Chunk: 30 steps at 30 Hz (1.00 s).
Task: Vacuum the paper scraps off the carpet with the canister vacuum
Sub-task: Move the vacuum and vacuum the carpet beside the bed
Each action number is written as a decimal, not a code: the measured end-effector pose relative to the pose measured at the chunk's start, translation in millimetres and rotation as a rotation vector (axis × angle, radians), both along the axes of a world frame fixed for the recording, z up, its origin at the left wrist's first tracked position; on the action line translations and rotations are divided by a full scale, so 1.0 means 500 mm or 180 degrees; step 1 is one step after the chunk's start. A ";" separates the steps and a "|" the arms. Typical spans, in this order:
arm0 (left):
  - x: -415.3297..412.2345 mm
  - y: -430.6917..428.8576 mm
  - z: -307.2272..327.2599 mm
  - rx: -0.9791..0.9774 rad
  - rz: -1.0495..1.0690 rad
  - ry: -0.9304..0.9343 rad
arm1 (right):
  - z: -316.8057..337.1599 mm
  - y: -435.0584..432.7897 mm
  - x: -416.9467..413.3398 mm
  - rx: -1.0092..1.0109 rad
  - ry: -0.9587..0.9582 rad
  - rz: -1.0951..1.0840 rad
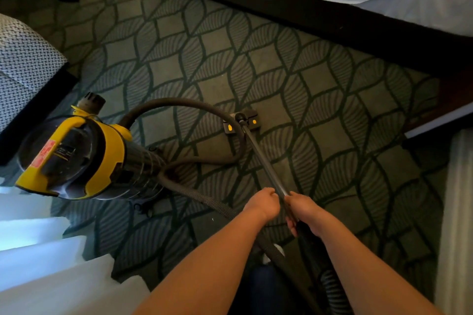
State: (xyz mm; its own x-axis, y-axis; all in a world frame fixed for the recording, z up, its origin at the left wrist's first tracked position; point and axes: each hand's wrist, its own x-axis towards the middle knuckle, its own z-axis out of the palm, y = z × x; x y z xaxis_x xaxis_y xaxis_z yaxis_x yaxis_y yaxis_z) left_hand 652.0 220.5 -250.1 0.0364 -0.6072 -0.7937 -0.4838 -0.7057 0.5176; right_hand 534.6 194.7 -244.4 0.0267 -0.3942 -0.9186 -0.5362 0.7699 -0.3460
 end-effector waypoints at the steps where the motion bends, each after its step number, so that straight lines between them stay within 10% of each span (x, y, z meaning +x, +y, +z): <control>1: -0.014 -0.001 -0.001 -0.0031 -0.0021 0.0004 | -0.002 0.004 -0.015 0.0008 0.0011 0.0024; 19: -0.475 -0.077 -0.011 0.0409 0.1323 0.0321 | 0.074 -0.028 -0.424 0.0041 -0.0026 0.1015; 30: -0.486 -0.136 0.043 -0.0030 0.1953 0.0452 | 0.127 -0.106 -0.446 -0.0403 0.0104 0.1513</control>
State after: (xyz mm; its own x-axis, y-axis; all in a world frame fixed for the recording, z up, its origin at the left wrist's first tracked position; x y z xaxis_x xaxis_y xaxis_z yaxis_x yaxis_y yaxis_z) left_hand 408.7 152.3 -228.4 0.2750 -0.5162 -0.8111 0.0816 -0.8281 0.5547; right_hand 311.7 141.8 -180.8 0.2027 -0.4540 -0.8677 -0.8301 0.3903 -0.3981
